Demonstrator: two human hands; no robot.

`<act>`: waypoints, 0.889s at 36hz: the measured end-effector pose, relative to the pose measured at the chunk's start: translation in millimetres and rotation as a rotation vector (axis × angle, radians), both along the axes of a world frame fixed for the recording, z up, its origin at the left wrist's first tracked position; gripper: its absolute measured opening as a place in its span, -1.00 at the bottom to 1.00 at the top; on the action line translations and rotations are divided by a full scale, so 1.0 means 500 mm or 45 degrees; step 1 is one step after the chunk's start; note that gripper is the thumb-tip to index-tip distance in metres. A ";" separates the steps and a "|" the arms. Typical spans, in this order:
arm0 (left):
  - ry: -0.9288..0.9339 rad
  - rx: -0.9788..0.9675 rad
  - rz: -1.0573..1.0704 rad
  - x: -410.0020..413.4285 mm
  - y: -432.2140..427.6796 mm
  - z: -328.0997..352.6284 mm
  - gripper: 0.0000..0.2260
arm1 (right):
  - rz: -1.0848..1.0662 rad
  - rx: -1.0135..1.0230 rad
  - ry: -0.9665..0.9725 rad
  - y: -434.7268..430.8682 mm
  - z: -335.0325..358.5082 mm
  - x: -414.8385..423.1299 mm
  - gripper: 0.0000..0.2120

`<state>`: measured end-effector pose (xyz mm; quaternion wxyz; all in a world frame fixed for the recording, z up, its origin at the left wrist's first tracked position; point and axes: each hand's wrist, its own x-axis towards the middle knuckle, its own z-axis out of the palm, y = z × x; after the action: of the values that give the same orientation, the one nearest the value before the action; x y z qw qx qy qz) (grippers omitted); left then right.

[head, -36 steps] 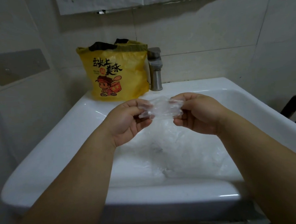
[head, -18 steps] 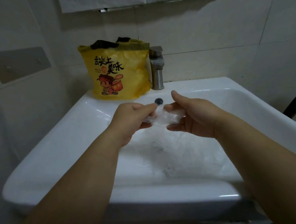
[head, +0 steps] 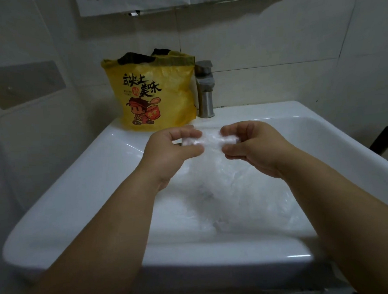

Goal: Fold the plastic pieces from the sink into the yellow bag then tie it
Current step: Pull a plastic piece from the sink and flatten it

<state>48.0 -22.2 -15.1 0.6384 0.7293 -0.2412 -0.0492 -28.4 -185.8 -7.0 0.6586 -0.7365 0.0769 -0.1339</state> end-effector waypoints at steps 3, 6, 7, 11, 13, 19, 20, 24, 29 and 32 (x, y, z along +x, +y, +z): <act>-0.169 0.050 0.044 0.000 -0.002 -0.005 -0.75 | -0.057 -0.134 -0.026 -0.002 -0.006 0.005 -0.56; -0.435 0.181 0.165 0.003 -0.005 -0.013 -0.75 | -0.120 -0.447 -0.059 -0.003 -0.013 0.009 -0.59; -0.520 0.233 0.212 0.004 -0.007 -0.016 -0.75 | -0.139 -0.541 -0.073 -0.004 -0.016 0.010 -0.61; -0.638 0.308 0.283 0.001 -0.009 -0.016 -0.86 | -0.200 -0.809 -0.109 -0.006 -0.024 0.013 -0.73; -0.651 0.374 0.245 0.000 -0.009 -0.015 -0.95 | -0.217 -0.889 -0.122 -0.009 -0.023 0.013 -0.77; -0.345 0.333 -0.008 0.002 0.006 -0.010 -0.91 | -0.151 -0.992 -0.117 -0.014 -0.014 0.009 -0.92; -0.260 0.260 -0.059 0.001 0.008 -0.008 -0.91 | -0.121 -0.908 -0.087 -0.014 -0.011 0.007 -0.93; -0.003 0.008 -0.131 0.000 0.011 0.004 -0.92 | 0.013 -0.536 -0.026 -0.015 -0.001 -0.004 -0.91; 0.198 -0.055 -0.187 0.002 0.017 0.011 -0.88 | 0.129 -0.191 0.036 -0.021 0.008 -0.013 -0.91; 0.288 -0.068 -0.234 0.000 0.019 0.015 -0.86 | 0.195 -0.047 0.053 -0.023 0.015 -0.017 -0.90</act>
<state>48.0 -12.9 -7.6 0.6736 0.6766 -0.2347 -0.1826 -37.1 -197.2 0.5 0.6516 -0.7547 0.0317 -0.0691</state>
